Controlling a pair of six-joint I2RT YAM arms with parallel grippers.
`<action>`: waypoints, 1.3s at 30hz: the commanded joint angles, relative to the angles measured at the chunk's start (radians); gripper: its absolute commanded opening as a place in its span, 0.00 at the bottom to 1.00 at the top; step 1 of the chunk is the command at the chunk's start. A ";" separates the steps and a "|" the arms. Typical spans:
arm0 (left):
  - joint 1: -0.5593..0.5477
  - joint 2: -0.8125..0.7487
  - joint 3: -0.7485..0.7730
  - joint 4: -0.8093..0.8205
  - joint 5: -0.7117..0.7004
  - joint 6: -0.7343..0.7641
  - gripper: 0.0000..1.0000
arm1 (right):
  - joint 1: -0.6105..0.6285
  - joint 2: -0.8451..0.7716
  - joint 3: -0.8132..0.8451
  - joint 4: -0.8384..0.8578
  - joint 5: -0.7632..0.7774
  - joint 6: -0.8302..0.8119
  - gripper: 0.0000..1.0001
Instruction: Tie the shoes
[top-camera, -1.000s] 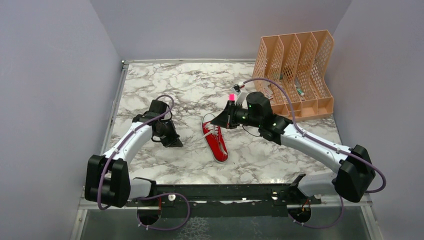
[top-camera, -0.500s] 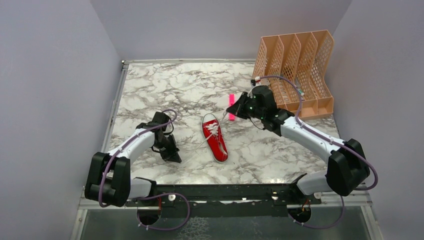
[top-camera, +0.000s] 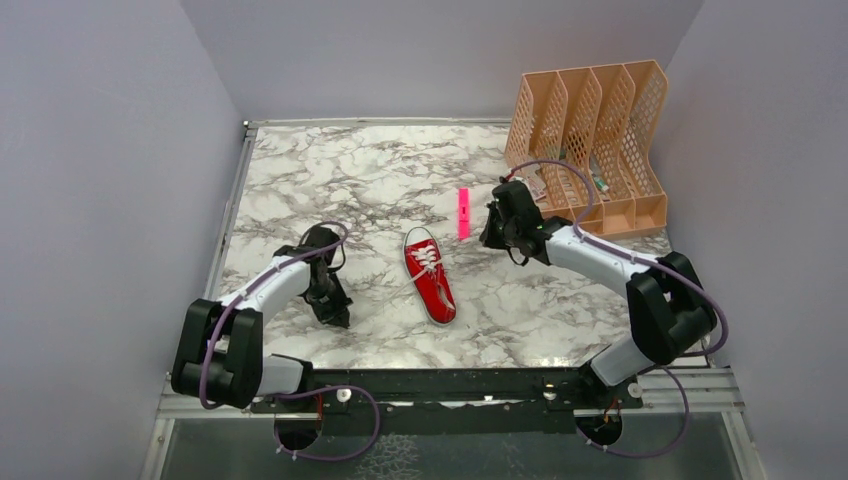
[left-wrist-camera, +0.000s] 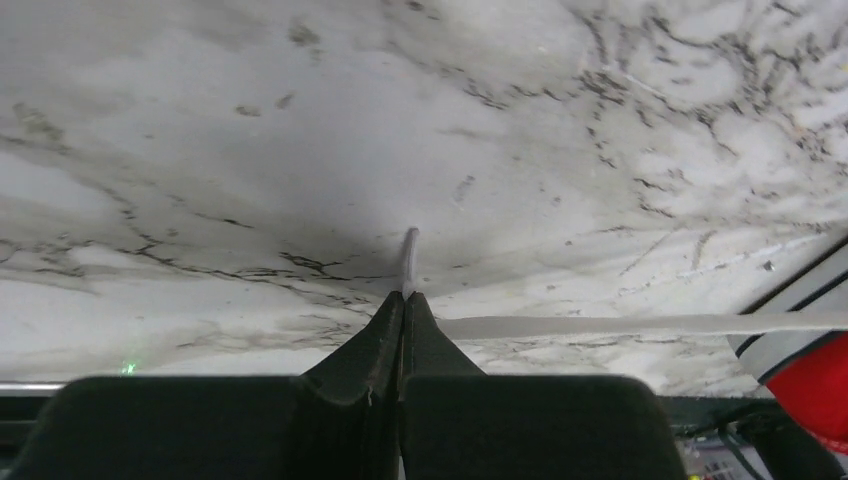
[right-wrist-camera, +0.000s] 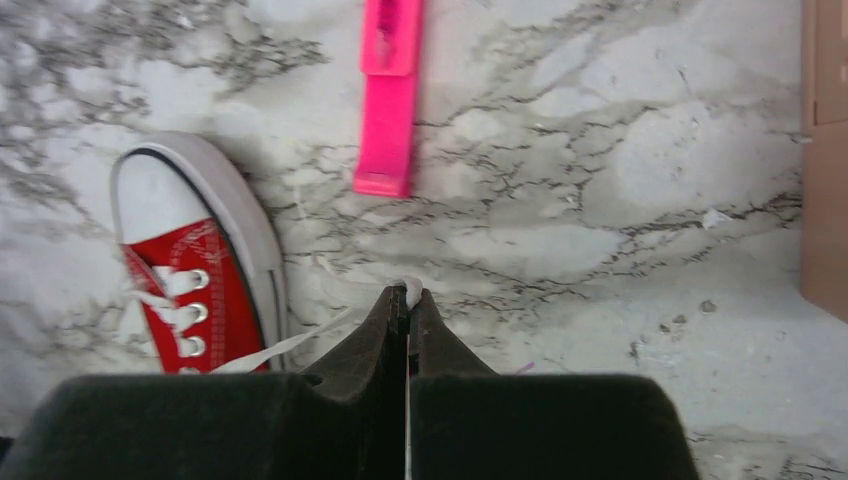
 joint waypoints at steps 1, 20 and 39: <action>0.041 -0.022 0.015 -0.065 -0.183 -0.118 0.00 | -0.011 0.030 -0.005 -0.112 0.110 -0.037 0.01; 0.297 0.022 0.107 -0.050 -0.320 -0.070 0.00 | -0.074 -0.089 -0.148 -0.083 0.179 -0.212 0.01; 0.357 0.039 0.094 -0.027 -0.381 -0.126 0.00 | -0.082 -0.030 -0.159 0.007 -0.005 -0.288 0.01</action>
